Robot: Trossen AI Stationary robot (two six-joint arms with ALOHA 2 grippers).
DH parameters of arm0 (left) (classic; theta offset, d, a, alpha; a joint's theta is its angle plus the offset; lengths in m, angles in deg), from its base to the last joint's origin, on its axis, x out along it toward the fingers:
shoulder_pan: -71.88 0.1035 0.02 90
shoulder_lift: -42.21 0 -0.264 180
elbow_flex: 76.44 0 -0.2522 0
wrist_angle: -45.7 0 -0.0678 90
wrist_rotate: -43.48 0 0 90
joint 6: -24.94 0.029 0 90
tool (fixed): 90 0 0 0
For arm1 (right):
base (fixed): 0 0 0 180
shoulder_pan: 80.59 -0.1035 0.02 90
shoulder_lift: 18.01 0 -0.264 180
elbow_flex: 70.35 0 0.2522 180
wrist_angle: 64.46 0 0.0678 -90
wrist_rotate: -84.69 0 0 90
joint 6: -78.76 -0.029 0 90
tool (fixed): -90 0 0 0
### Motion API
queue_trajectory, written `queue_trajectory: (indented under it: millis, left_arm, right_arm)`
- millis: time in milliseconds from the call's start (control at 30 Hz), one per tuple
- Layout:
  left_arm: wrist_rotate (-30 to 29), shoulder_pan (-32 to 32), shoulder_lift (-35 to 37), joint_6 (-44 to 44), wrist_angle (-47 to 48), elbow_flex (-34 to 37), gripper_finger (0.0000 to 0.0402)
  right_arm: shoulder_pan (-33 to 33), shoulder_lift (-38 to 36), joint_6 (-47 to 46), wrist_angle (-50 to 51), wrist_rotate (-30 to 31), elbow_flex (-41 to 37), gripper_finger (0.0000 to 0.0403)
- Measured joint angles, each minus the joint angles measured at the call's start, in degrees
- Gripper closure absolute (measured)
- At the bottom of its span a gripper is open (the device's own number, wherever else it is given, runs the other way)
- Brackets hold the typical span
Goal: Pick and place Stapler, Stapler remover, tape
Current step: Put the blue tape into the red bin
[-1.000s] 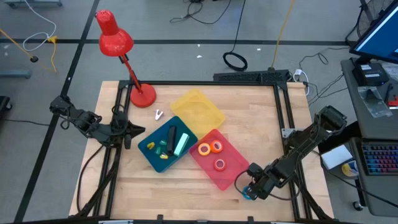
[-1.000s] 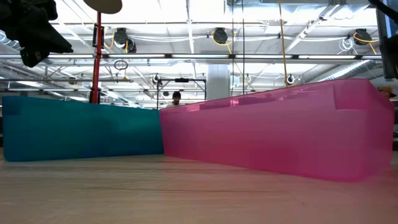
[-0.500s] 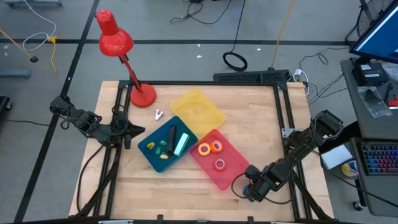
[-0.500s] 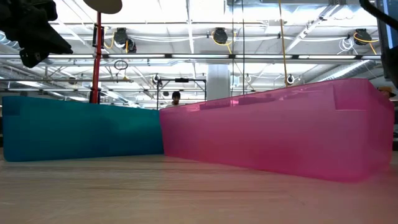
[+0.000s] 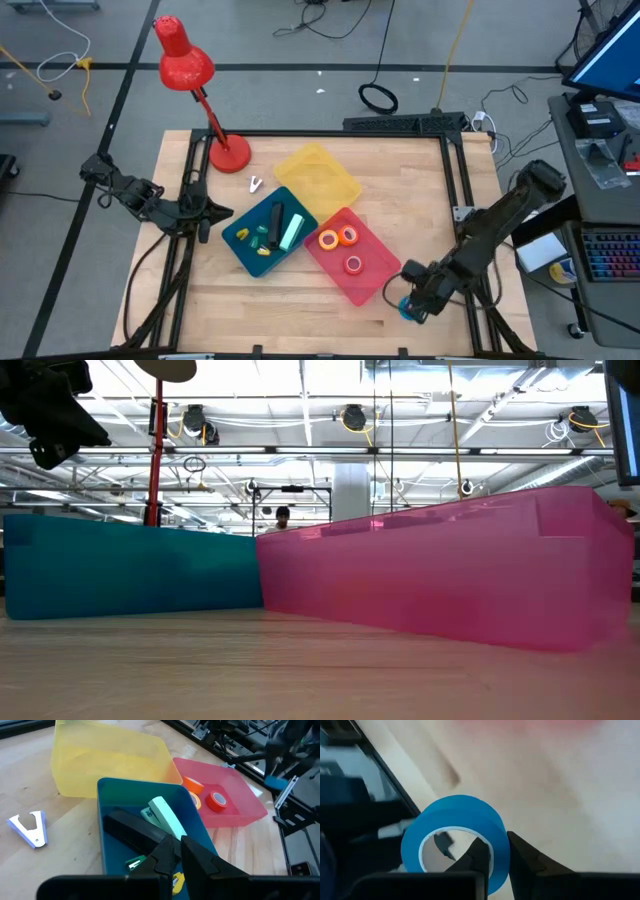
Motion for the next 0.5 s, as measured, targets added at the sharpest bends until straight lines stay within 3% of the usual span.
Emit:
queue_trajectory:
  millis: [133, 233, 500]
  left_arm:
    - [0.01, -0.02, -0.02, 0.01, -0.02, 0.0, 0.0369]
    - [-0.02, 0.0, -0.04, 0.13, -0.02, 0.0, 0.0369]
    - [-0.02, 0.0, -0.04, 0.04, -0.09, 0.0, 0.0369]
  right_arm:
    - [4.1, -3.25, 6.4, 9.53, 9.33, 5.75, 0.0372]
    - [10.59, -3.09, 17.5, 11.92, 14.71, 7.83, 0.0372]
    - [27.71, 2.76, 43.54, 12.67, 15.35, 8.29, 0.0372]
